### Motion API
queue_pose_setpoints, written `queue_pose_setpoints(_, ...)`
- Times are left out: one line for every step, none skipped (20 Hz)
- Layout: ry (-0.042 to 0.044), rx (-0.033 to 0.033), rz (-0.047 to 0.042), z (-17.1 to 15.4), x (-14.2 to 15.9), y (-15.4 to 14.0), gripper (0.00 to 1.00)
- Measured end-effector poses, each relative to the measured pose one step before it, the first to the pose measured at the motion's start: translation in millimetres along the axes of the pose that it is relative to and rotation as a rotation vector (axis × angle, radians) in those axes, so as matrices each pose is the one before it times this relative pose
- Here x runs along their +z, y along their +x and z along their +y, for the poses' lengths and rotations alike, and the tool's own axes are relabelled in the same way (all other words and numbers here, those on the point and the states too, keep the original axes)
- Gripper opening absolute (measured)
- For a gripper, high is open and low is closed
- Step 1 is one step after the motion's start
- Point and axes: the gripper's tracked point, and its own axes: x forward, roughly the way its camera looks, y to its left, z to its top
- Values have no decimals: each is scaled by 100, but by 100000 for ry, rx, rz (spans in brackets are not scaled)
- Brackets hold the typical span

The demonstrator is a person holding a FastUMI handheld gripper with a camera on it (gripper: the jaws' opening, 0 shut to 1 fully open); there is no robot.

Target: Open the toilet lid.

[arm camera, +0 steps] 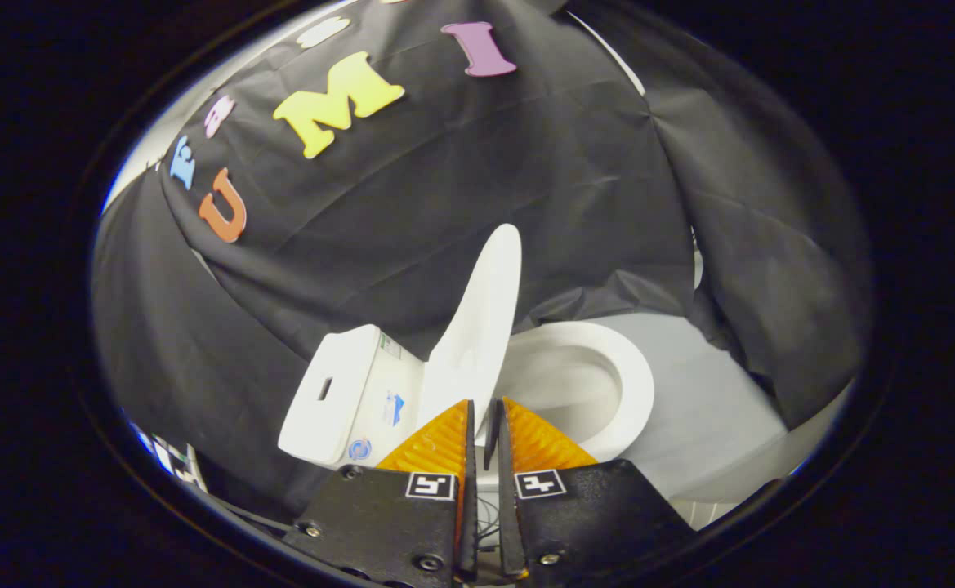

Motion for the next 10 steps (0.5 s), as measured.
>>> queue_pose_setpoints(-320,369,-564,639,213,-152,14)
queue_pose_setpoints(235,743,-190,670,208,-158,14)
queue_pose_setpoints(176,808,-201,694,162,-82,14)
queue_pose_setpoints(-415,249,-128,615,-63,-25,14)
queue_pose_setpoints(-1103,-212,-284,577,20,-59,14)
queue_pose_setpoints(-2106,-1220,-379,273,28,-18,14)
queue_pose_setpoints(-1308,-1089,-380,234,54,-78,14)
queue_pose_setpoints(-609,-582,-274,441,114,23,14)
queue_pose_setpoints(282,716,-372,756,179,-79,14)
queue_pose_setpoints(-66,975,-199,793,157,-125,14)
